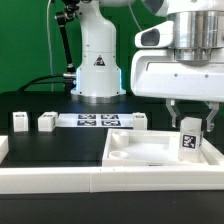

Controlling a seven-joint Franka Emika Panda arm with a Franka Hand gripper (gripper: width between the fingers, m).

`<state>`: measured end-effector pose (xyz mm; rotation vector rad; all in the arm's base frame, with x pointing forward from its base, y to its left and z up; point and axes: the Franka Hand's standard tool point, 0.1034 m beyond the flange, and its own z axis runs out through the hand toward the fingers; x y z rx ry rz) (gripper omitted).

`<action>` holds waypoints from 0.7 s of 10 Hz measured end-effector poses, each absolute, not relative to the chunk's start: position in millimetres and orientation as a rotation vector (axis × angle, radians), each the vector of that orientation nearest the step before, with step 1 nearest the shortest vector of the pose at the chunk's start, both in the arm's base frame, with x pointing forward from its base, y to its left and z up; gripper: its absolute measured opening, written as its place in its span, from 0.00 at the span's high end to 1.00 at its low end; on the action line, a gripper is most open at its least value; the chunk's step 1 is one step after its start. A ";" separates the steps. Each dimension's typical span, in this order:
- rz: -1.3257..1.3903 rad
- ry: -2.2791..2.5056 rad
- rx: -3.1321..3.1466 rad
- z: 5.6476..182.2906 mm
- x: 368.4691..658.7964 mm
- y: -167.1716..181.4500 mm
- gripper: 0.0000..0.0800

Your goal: Assemble square table

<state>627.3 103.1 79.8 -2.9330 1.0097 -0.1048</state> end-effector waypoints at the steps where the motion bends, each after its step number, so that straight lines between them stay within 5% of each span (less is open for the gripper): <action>1: -0.104 1.076 -2.908 79.3 627.5 101.9 0.55; 2: -0.107 1.049 -2.917 78.8 627.7 102.5 0.35; 7: -0.089 0.700 -3.026 98.6 615.8 108.5 0.19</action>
Offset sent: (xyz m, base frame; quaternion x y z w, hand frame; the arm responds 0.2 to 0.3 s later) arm -0.0117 0.0020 0.0129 0.0005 -0.0222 -0.0711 0.9972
